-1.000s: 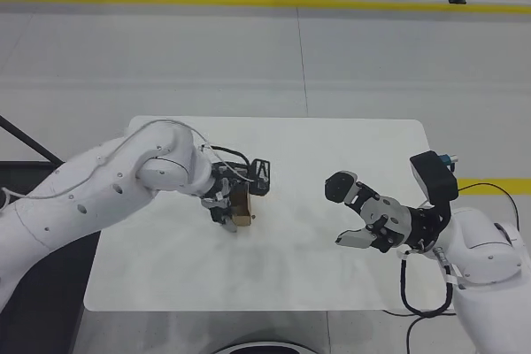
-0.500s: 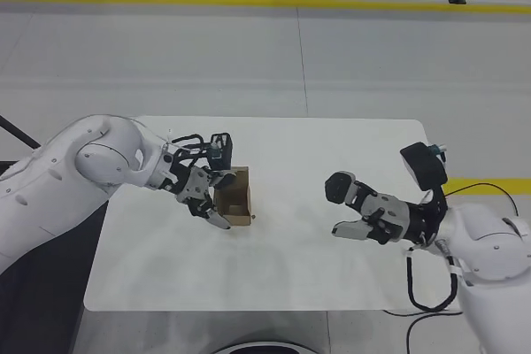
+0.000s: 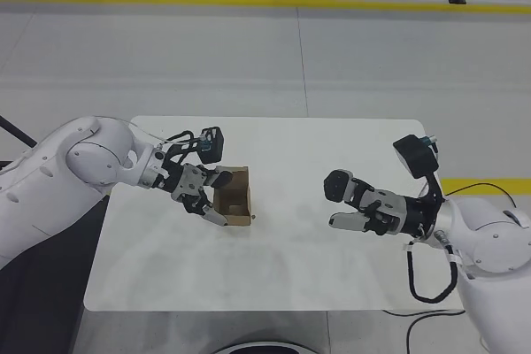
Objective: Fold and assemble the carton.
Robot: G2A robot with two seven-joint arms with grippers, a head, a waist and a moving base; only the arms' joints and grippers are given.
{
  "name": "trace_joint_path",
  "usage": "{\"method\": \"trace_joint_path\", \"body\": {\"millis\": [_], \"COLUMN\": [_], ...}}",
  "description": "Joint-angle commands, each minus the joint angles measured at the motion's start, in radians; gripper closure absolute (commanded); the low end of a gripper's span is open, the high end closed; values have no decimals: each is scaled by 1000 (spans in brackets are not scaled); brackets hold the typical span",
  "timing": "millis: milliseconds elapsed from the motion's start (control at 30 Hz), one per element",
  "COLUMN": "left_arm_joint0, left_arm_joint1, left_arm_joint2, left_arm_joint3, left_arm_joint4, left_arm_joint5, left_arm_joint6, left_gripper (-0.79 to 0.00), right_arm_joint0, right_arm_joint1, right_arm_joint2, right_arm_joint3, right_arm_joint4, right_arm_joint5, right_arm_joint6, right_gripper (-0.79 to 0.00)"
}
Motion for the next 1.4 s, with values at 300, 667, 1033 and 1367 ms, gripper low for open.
{"method": "trace_joint_path", "body": {"millis": [300,667,1033,1367], "left_arm_joint0": [50,181,271,271], "left_arm_joint1": [4,56,90,90], "left_arm_joint2": [-23,-110,-165,-165], "left_arm_joint3": [3,51,67,67], "left_arm_joint4": [-14,-154,-207,-207], "left_arm_joint5": [22,-74,-74,-74], "left_arm_joint6": [92,197,253,253], "left_gripper": [-785,-785,-785,-785], "right_arm_joint0": [1,92,120,120], "right_arm_joint1": [-4,-21,-29,-29], "right_arm_joint2": [-34,-156,-196,-196], "right_arm_joint3": [19,132,185,185], "right_arm_joint4": [11,15,19,19], "right_arm_joint5": [15,105,112,112], "right_arm_joint6": [-29,-57,-80,-80], "right_gripper": [-785,-785,-785,-785]}}
